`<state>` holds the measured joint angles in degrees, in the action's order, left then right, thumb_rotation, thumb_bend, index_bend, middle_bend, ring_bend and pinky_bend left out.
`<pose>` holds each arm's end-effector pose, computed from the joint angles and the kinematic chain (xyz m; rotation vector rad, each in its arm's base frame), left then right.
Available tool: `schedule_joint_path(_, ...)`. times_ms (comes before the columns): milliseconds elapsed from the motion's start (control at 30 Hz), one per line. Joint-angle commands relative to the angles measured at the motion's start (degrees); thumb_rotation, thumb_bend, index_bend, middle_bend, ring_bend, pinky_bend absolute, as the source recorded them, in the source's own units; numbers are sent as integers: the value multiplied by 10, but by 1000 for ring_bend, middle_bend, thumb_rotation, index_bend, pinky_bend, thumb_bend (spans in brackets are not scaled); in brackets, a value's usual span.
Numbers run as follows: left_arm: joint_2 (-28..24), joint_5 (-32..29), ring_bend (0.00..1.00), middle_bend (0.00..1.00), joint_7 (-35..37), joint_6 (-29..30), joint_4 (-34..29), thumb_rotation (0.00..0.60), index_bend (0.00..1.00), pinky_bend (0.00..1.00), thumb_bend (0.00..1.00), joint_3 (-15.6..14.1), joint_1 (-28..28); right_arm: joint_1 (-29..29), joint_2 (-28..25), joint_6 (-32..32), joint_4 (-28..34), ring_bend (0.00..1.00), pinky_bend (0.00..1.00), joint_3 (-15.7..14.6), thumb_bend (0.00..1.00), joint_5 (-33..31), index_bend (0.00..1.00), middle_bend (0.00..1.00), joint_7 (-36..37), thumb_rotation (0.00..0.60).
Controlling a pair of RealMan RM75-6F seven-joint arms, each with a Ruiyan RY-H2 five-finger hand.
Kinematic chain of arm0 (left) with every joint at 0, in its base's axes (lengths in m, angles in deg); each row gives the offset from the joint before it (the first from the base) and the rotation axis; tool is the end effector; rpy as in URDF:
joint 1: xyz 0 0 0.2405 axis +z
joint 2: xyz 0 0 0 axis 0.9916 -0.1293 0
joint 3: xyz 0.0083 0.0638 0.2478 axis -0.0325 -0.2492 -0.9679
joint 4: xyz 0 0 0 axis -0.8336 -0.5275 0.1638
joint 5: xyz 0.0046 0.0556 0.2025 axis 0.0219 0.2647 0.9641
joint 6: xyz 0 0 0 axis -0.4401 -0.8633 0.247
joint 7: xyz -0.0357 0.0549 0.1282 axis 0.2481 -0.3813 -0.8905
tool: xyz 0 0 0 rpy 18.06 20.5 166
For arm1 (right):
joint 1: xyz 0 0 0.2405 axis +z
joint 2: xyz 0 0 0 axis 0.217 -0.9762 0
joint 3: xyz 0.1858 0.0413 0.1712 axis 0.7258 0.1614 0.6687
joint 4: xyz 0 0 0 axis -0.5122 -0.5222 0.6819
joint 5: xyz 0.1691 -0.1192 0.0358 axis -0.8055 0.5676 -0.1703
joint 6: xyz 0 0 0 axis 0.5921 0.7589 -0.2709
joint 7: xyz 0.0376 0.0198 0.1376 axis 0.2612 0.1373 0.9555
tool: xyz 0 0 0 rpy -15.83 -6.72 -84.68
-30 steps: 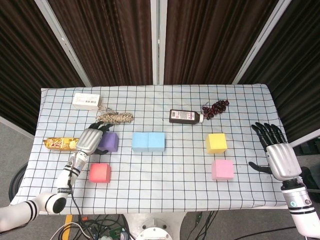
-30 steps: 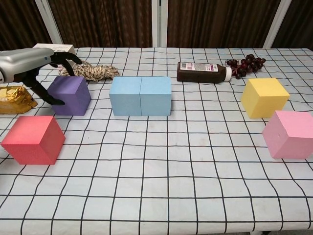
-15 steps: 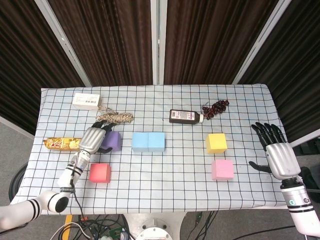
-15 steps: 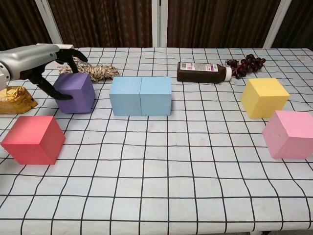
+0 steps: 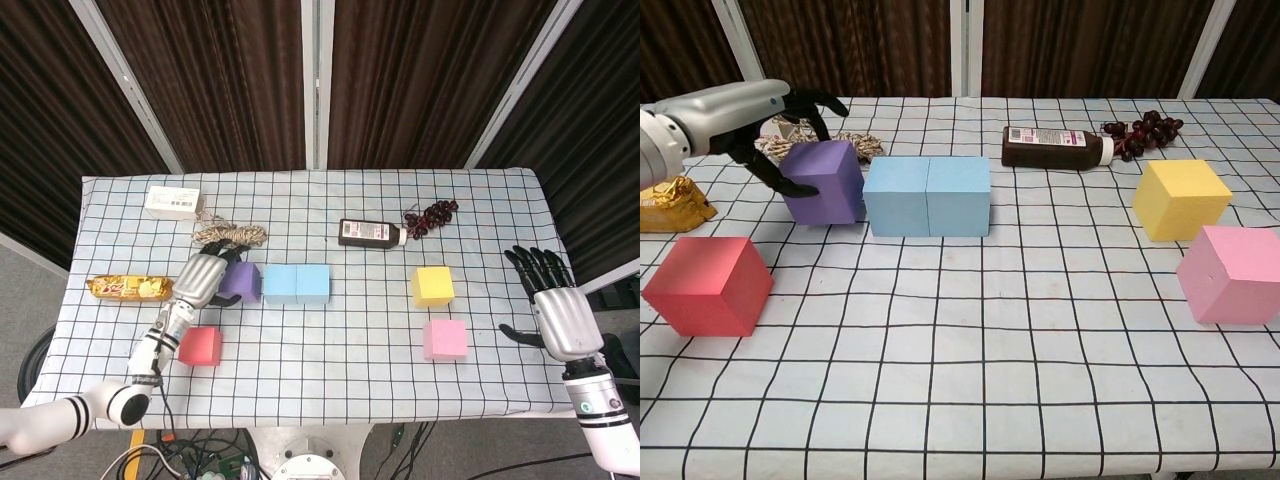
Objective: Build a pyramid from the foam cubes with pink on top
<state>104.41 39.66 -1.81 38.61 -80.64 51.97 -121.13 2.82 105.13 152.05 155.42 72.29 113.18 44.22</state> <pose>-0.1707 0.3465 -0.0095 -1.7788 -1.0360 -1.0269 -0.2448 -0.2371 0.1739 1.5280 -0.8355 1.0301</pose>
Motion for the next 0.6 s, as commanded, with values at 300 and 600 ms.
schedule_joint_path(300,29,-9,111,407,-15,9,21,600,162,161,206,-1,-7,-5,-1,0,-3,0,0,0,0,0,0,62,5,600)
schedule_joint_path(600,39,-14,113,412,-14,11,24,600,162,161,206,-4,-6,-8,-3,0,-4,0,0,2,0,1,0,62,4,600)
